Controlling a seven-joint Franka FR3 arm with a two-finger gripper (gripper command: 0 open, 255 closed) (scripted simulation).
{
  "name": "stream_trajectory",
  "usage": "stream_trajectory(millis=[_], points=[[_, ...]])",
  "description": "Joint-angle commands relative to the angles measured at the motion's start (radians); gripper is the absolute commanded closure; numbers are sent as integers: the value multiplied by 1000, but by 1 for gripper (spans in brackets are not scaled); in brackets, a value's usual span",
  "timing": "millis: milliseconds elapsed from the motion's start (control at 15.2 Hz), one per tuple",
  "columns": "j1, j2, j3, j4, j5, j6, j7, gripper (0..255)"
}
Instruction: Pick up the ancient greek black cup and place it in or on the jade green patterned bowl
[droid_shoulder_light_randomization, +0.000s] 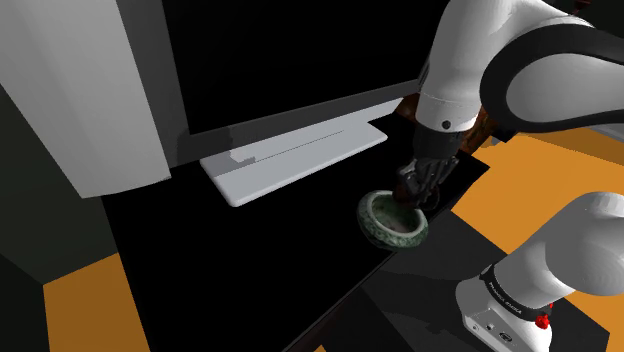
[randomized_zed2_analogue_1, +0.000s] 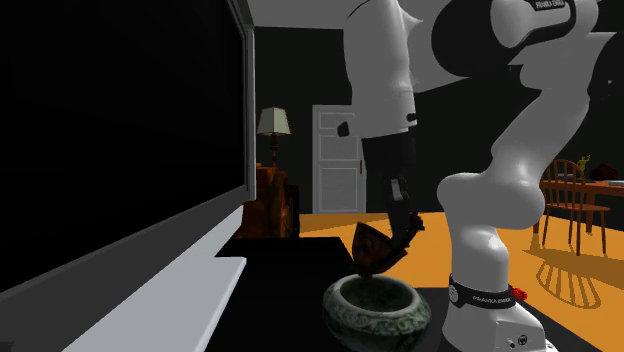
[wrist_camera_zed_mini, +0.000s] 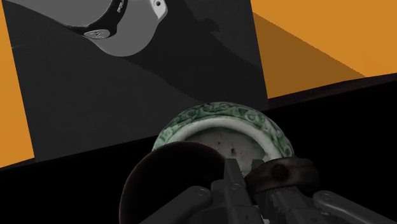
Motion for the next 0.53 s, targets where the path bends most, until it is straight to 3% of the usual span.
stream_trajectory(millis=[0, 330, 396, 462], points=[[-1, 3, 1, -3, 0, 7, -1, 255], [-1, 4, 1, -3, 0, 7, -1, 255], [-1, 3, 1, -3, 0, 7, -1, 0], [-1, 3, 1, -3, 0, 7, -1, 0]])
